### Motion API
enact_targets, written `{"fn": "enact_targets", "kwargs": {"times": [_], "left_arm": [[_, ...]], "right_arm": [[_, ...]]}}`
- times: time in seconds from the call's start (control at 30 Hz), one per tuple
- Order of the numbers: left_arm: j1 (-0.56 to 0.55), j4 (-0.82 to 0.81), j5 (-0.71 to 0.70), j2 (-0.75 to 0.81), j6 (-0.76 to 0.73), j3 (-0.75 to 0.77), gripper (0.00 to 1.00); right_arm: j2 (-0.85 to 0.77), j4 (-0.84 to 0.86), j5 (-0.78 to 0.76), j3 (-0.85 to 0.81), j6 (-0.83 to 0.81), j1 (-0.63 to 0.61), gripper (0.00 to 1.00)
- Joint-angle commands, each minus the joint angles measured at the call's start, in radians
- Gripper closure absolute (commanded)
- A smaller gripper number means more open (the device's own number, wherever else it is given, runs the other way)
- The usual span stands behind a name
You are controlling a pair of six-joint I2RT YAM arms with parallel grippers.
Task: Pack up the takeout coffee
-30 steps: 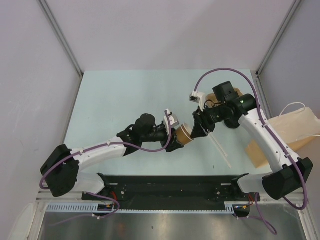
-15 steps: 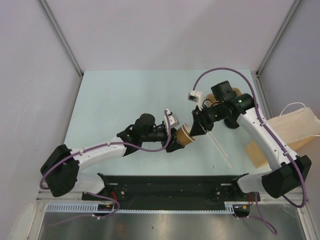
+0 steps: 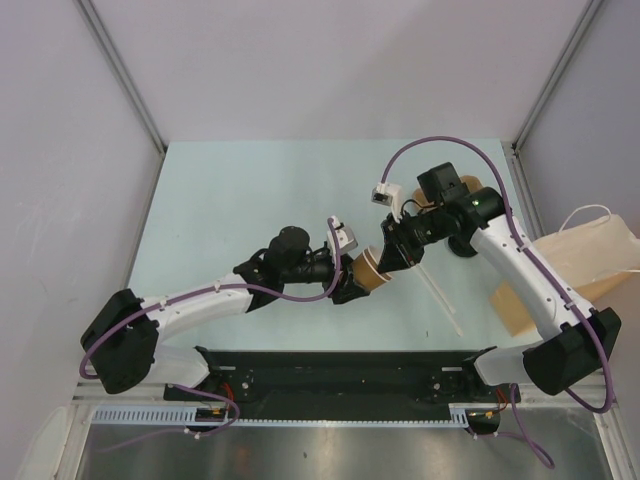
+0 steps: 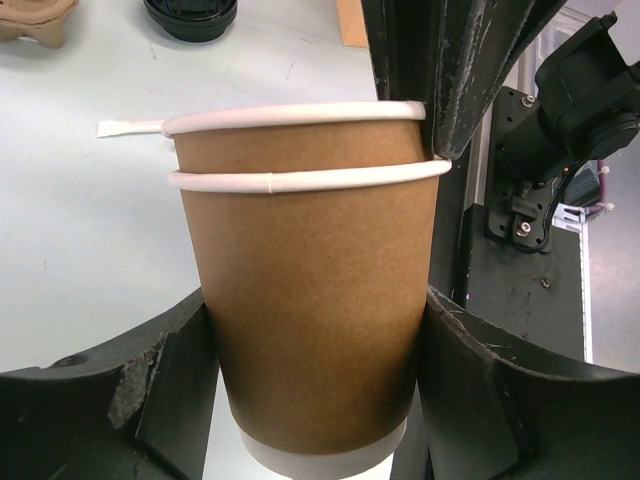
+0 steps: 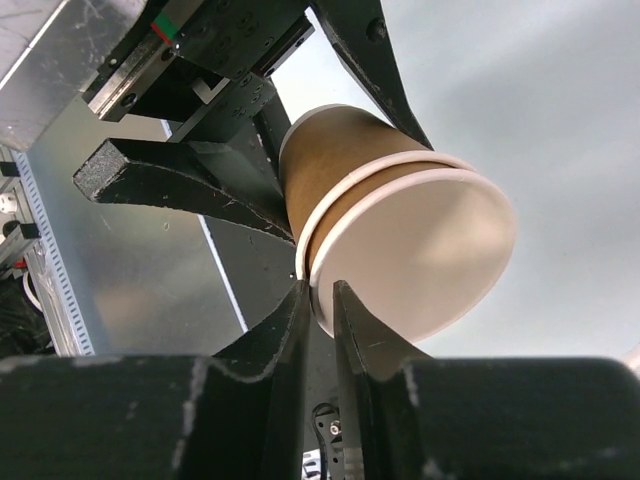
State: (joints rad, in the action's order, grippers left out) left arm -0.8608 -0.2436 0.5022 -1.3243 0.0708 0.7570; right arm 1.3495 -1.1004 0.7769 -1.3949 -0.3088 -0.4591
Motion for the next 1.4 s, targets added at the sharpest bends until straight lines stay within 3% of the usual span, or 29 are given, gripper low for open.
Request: {"fn": "enact_targets", "kwargs": {"times": [0.0,0.07,0.1,0.43,0.7,0.83,1.13,1.37], "left_arm": [[0.005,-0.054,0.033,0.020,0.017,0.030,0.33],[0.006,-0.049,0.033,0.020,0.015,0.034,0.32],[0.005,-0.048,0.033,0.022,0.014,0.031,0.30],[0.005,0.026,0.003,0.017,-0.094,0.010,0.01],[0.006,0.058,-0.016,-0.012,-0.132,0.018,0.00],[0.005,0.081,-0.017,-0.018,-0.149,0.021,0.04],[0.005,0.119,-0.021,0.016,-0.192,-0.004,0.42],[0.014,0.142,-0.028,0.034,-0.204,-0.038,0.49]], "right_arm": [[-0.001,0.016,0.009,-0.004,-0.007,-0.013,0.84],[-0.003,0.017,0.004,-0.004,-0.006,-0.015,0.98],[-0.003,0.020,-0.001,-0.004,-0.003,-0.015,1.00],[-0.036,0.027,0.024,-0.006,0.010,-0.015,1.00],[-0.050,0.017,0.038,-0.006,0.005,-0.012,1.00],[-0.056,0.019,0.025,-0.010,0.005,-0.012,1.00],[-0.082,0.025,-0.047,-0.013,0.008,-0.012,1.00],[-0.093,0.030,-0.062,-0.021,0.005,0.007,1.00]]}}
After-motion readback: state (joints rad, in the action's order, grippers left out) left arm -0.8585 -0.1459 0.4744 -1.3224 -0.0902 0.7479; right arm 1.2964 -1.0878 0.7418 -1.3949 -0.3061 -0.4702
